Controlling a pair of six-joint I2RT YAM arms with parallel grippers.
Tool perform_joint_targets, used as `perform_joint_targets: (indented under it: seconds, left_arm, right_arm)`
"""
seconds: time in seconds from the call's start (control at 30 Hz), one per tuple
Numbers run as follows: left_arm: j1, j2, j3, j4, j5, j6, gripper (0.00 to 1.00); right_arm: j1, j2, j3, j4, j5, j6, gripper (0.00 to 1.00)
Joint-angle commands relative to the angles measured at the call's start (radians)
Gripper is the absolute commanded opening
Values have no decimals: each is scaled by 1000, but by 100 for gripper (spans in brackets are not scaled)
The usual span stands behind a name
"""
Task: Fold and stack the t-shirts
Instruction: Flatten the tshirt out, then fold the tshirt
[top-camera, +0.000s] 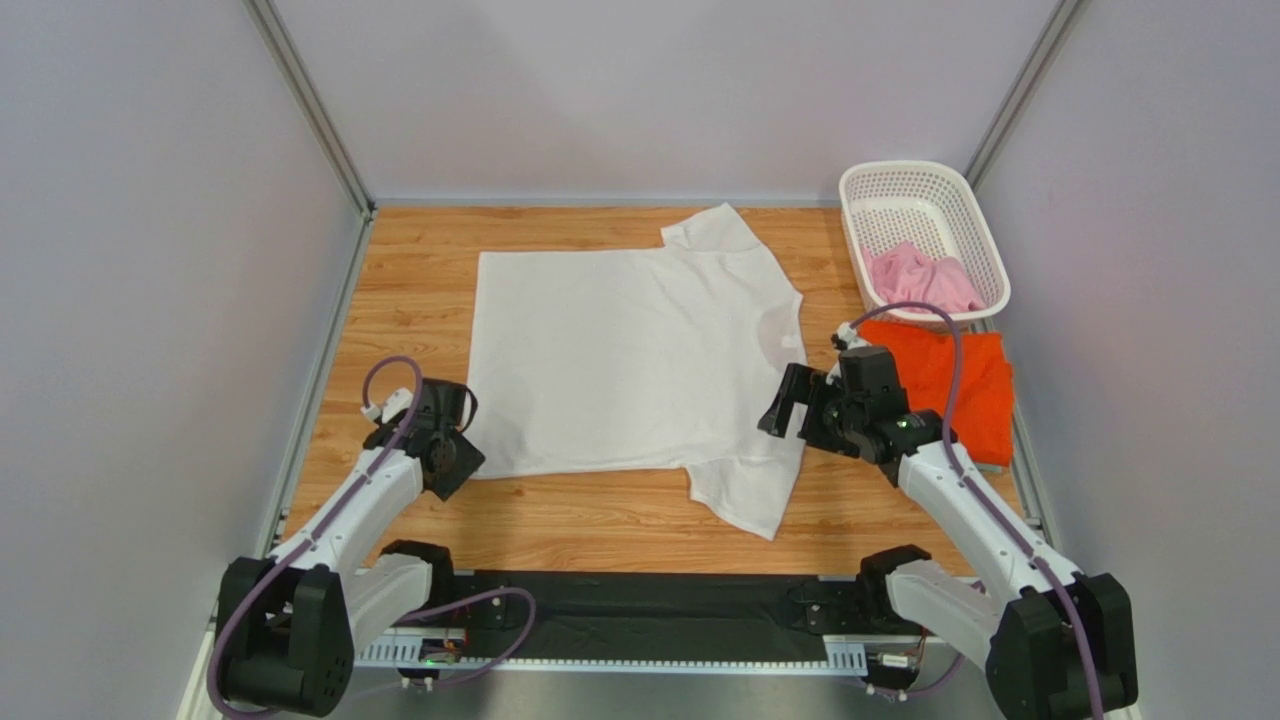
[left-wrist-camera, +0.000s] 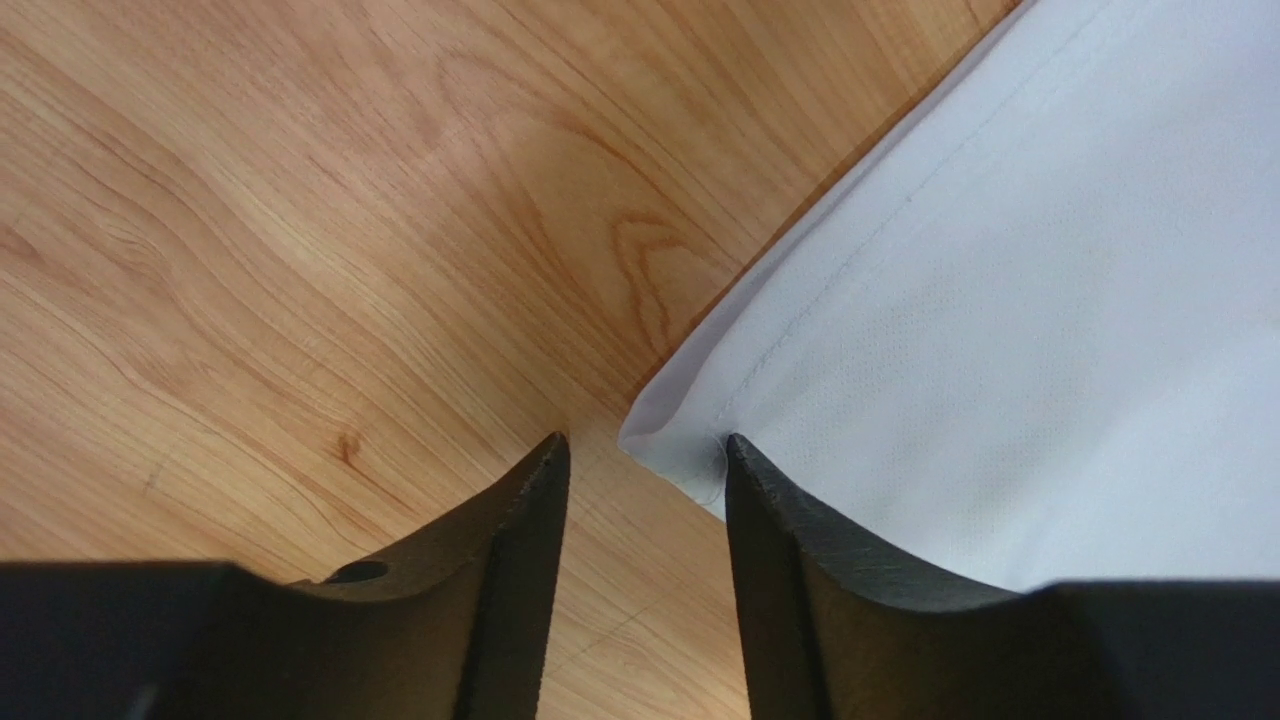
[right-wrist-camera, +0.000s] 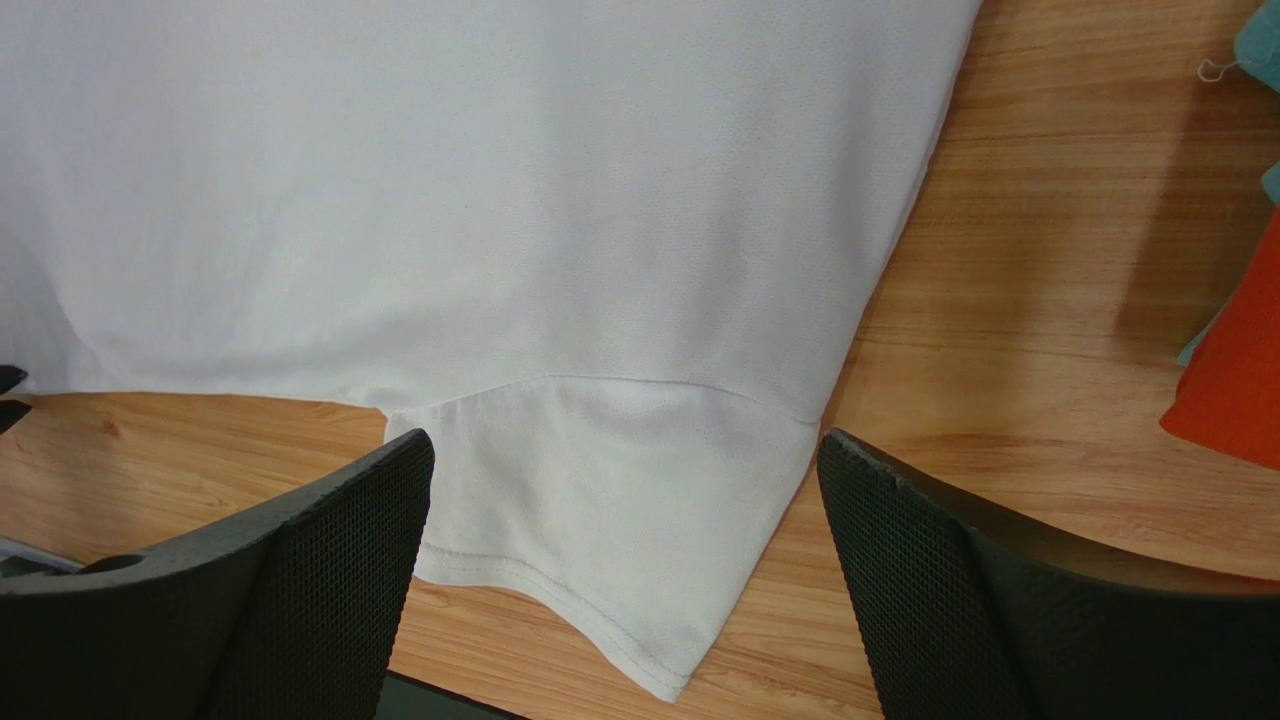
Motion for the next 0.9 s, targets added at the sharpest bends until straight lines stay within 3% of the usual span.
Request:
perform_joint_targets:
  seconds: [0.0, 0.1, 0.17, 0.2, 0.37, 0.5, 0.67, 0.87]
  left_arm:
    - [19, 7, -21, 38, 17, 8, 47]
    - [21, 18, -32, 75, 46, 32, 36]
    - [22, 32, -26, 75, 54, 43, 16]
    - [24, 35, -23, 68, 55, 43, 0]
    - [28, 9, 0, 17, 28, 42, 0]
    - [35, -34, 2, -4, 3, 38, 0]
    - [45, -60, 6, -30, -18, 57, 0]
    - [53, -54, 5, -23, -7, 68, 0]
  right_arm:
    - [-3, -5, -9, 37, -35, -14, 100]
    - [-1, -7, -20, 45, -55, -8, 100]
    - [11, -2, -20, 42, -62, -17, 100]
    - [23, 1, -14, 25, -34, -18, 100]
    - [198, 10, 36, -78, 147, -52, 100]
    - [432, 60, 65, -194, 328, 27, 99]
    - [593, 120, 45, -268, 356, 118, 96]
    - [692, 203, 19, -219, 278, 164, 89]
